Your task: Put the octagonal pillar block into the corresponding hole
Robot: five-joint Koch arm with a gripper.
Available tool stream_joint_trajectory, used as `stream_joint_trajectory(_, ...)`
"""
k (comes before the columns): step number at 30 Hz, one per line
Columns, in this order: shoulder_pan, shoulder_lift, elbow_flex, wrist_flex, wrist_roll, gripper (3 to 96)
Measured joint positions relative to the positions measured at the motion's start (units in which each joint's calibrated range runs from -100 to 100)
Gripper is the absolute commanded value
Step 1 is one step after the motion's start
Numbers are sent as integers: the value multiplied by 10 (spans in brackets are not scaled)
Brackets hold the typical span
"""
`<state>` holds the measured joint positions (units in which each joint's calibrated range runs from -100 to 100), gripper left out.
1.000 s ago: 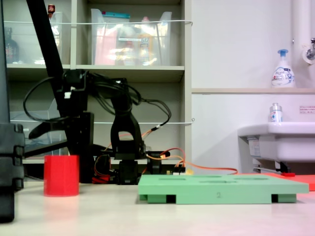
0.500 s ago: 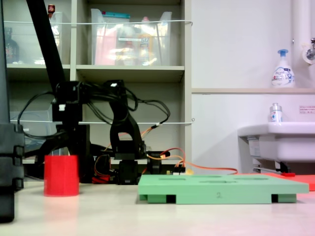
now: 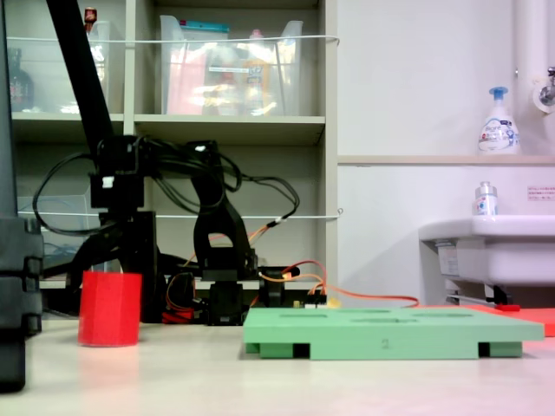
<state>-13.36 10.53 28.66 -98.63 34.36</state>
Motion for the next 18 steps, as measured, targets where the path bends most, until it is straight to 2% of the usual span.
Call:
stream_joint_trajectory(9,-1,-12,-1,0,0,311)
stream_joint_trajectory(18,2,-157,-16,-1,8,311)
